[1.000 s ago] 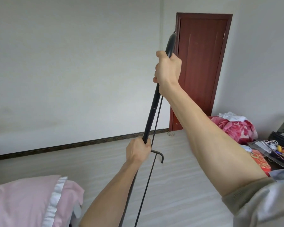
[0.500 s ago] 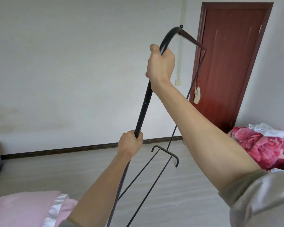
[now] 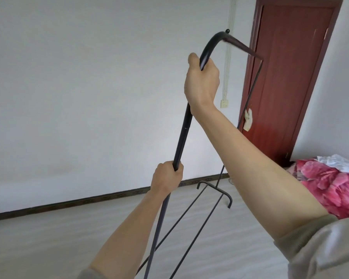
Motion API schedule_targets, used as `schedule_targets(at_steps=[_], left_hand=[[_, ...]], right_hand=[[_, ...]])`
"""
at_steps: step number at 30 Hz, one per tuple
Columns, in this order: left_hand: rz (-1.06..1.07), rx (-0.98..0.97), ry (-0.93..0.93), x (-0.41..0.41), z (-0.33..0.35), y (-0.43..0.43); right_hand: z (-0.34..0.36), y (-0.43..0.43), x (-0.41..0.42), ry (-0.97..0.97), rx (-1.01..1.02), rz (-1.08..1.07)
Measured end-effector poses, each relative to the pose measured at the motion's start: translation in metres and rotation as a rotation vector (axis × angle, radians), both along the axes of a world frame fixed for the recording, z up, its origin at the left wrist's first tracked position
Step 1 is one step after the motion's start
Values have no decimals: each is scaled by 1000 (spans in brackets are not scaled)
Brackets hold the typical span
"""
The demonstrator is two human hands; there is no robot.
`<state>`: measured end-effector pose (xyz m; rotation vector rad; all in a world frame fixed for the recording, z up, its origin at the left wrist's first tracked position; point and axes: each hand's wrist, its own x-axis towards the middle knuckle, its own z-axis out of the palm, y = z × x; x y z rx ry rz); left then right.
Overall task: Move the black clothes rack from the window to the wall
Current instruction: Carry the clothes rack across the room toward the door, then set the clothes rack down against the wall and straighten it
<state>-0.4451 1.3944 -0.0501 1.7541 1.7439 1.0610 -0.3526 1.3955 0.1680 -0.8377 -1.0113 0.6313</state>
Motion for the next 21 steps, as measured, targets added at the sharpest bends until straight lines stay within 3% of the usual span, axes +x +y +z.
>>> schedule_targets(at_steps=[7, 21], left_hand=[[12, 0, 5, -91, 0, 86], [125, 164, 123, -229, 11, 280]], right_hand=[[-3, 77, -90, -50, 31, -4], [5, 270, -225, -95, 122, 214]])
